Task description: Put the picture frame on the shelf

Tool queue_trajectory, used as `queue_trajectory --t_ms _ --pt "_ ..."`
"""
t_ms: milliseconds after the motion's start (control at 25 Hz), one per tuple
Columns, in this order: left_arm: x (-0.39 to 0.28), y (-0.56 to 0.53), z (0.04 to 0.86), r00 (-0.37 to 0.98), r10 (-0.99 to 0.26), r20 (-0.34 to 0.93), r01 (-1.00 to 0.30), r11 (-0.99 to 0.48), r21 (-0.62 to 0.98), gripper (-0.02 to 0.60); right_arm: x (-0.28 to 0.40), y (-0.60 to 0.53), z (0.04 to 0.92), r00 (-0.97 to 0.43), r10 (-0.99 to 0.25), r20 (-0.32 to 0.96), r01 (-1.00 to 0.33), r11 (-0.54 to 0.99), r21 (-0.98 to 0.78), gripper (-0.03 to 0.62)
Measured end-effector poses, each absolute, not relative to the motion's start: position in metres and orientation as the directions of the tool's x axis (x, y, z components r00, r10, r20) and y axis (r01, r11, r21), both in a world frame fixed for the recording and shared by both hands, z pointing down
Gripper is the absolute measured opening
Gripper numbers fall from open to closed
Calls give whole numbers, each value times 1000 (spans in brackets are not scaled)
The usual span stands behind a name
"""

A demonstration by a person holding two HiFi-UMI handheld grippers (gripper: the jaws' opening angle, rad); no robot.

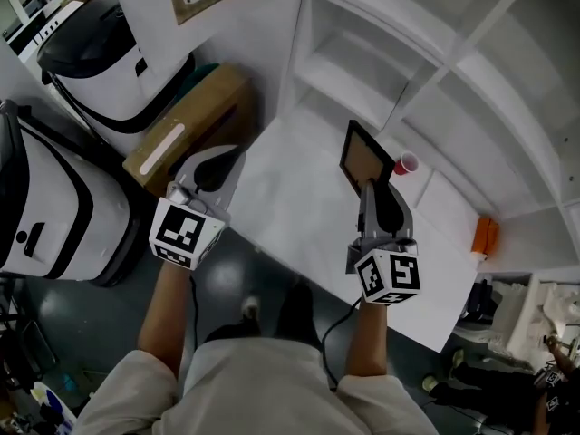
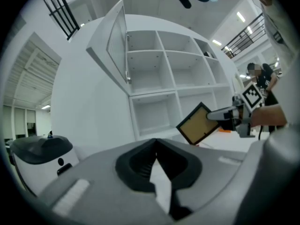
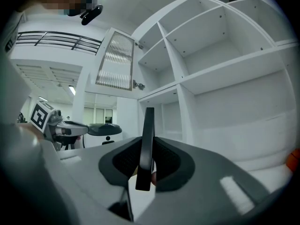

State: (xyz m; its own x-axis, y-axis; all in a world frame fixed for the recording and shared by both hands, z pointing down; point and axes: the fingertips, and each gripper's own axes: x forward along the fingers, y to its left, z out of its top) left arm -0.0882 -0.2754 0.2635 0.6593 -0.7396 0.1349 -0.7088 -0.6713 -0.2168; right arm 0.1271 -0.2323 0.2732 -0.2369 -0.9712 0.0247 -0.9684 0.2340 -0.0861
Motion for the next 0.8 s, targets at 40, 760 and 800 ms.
queue_trajectory --t_ms 40,760,800 --pt "-89 -280 267 655 -742 140 -708 -668 -229 3 128 -237 280 -236 -971 32 -969 233 -81 75" --pt "-82 -334 359 604 -765 226 -756 -639 -141 3 132 -314 372 -249 -966 76 -968 245 -61 75" --pt "-79 -337 364 605 -762 229 -755 -641 -139 3 133 -316 376 -248 -966 76 -968 244 -64 75"
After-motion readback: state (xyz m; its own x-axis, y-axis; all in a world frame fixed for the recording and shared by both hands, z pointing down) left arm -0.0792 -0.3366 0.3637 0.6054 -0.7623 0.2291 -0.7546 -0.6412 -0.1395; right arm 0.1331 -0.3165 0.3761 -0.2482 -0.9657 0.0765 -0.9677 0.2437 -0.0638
